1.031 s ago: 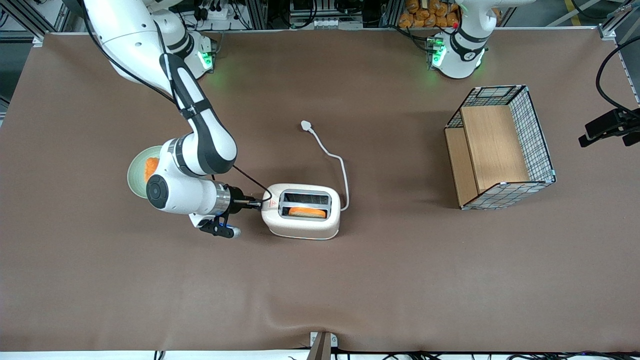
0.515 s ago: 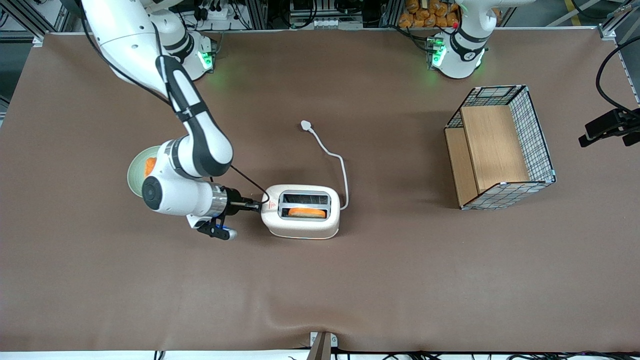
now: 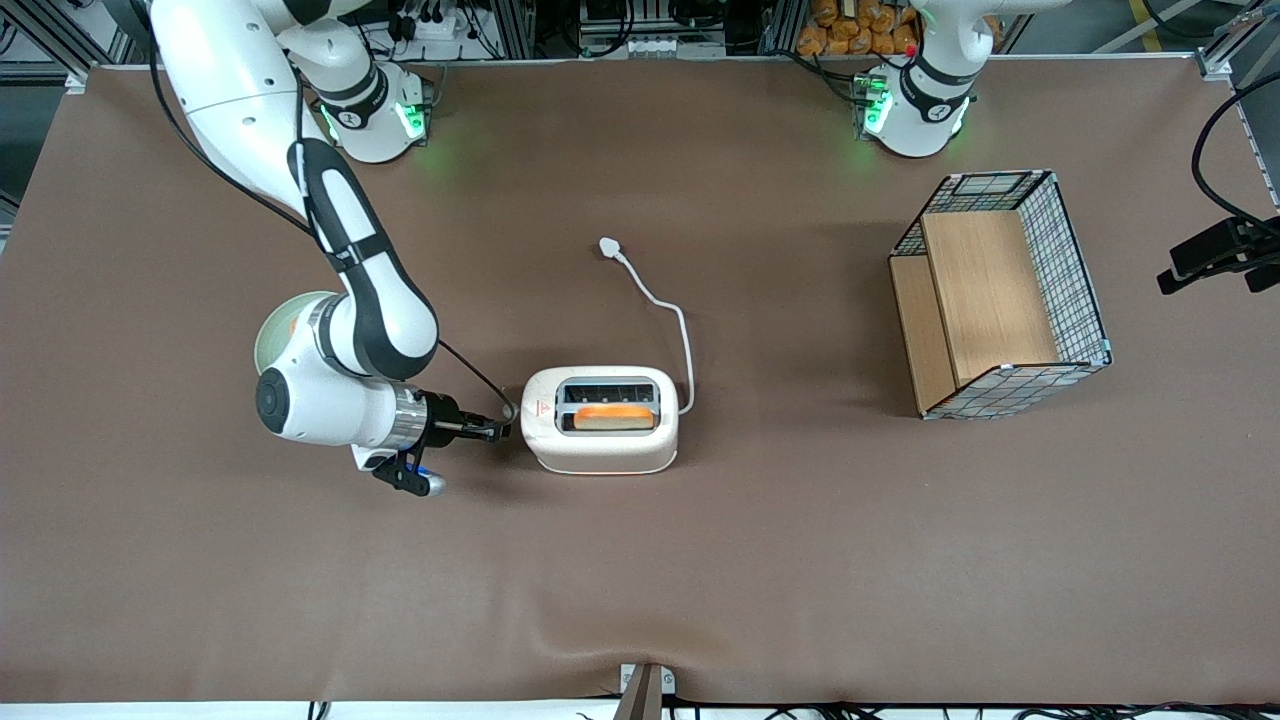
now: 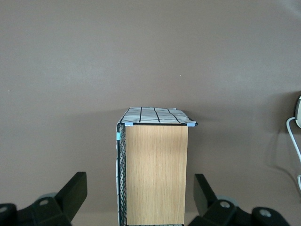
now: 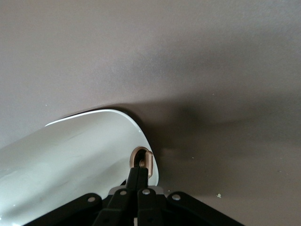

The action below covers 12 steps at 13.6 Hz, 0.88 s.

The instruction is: Press toaster button with right arm

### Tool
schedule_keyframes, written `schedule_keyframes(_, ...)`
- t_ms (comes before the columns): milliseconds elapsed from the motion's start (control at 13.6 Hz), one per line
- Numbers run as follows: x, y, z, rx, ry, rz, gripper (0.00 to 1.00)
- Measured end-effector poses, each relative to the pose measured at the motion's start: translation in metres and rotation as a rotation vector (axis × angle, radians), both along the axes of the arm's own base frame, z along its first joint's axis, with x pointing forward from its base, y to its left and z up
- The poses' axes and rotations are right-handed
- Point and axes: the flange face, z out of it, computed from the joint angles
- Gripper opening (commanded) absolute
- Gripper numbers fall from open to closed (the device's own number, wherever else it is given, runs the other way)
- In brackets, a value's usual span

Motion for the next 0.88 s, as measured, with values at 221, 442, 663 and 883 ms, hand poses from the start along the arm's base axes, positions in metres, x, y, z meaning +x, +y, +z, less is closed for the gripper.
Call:
schedule_keyframes(221,0.000,0.002,-0.001,0.000,-0.001,0.003,0.00)
schedule_keyframes(442,0.005,0.002,0.008,0.005,-0.021,0.007,0.77)
schedule_keyframes(663,0.013,-0.008,0.035,-0.012,-0.062,0.028,1.00)
schedule_keyframes(883,0.016,-0.023,0.070,-0.060,-0.103,0.072,1.00)
